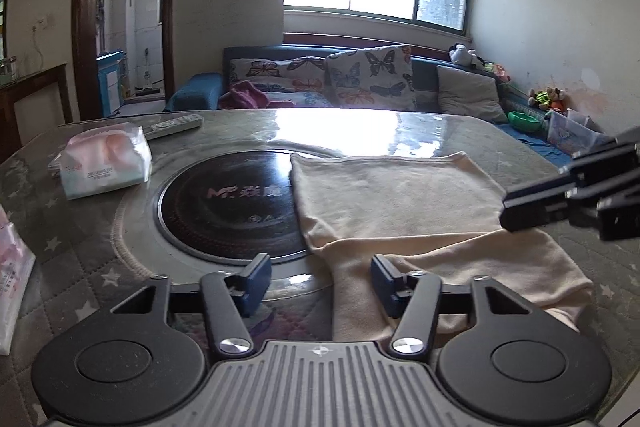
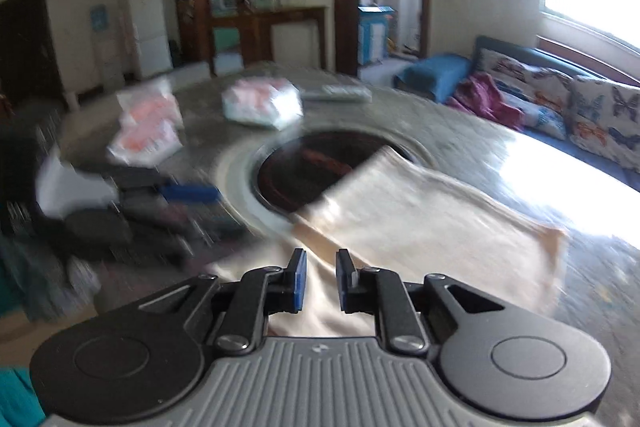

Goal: Fold clothes

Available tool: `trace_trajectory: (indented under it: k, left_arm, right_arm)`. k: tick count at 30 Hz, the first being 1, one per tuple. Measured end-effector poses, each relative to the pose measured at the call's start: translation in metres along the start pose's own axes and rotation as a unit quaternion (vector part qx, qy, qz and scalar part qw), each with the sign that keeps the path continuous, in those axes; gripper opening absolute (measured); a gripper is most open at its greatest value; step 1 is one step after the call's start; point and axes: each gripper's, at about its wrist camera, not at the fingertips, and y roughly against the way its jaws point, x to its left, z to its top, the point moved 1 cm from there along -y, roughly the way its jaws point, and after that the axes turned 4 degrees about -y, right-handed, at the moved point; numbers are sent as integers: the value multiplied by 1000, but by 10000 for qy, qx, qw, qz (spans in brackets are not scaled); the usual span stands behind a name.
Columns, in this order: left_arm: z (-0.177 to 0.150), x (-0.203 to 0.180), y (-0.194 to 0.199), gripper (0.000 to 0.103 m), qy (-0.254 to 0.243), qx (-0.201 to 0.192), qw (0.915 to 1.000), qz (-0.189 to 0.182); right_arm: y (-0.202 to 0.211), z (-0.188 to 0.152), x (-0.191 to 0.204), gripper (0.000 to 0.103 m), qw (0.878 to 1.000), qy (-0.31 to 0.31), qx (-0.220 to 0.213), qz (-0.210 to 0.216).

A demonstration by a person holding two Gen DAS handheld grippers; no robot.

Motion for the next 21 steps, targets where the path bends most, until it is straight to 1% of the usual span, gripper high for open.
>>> trace_trajectory:
  k: [2,5,6,9,13,16,18,21]
  left_arm:
    - [3,-12,-1,41,-103,-45,9997,-235]
    - [7,-31,-3,37,-262,-112,9978,-593]
    - [8,-37,-7,33,-318,-80,9969,-715]
    - [5,-52,-21,29,-439,82,9944,-955]
    - [-5,-51,-42,26,-527,436,9941,-840]
    - [-10,-39,-47,22,-502,612,9944,-705]
    - [-8,-35,-45,21,-494,614,9948,-649]
    - [2,-34,-43,21,-436,512,9958,-621]
  right_arm:
    - [5,-13,-10,15,9998,-96,145,-121]
    - [13,-40,-27,15,9984,-345,345,-296]
    - [15,-49,-33,15,9977,-426,379,-352]
    - [17,-68,-46,15,9958,-679,424,-447]
    - [21,-83,-60,15,9939,-910,443,-439]
    - [29,-80,-67,15,9944,-923,316,-413]
    - [30,-72,-73,15,9947,-895,169,-472]
    - [20,-61,-84,15,9938,-981,2,-532]
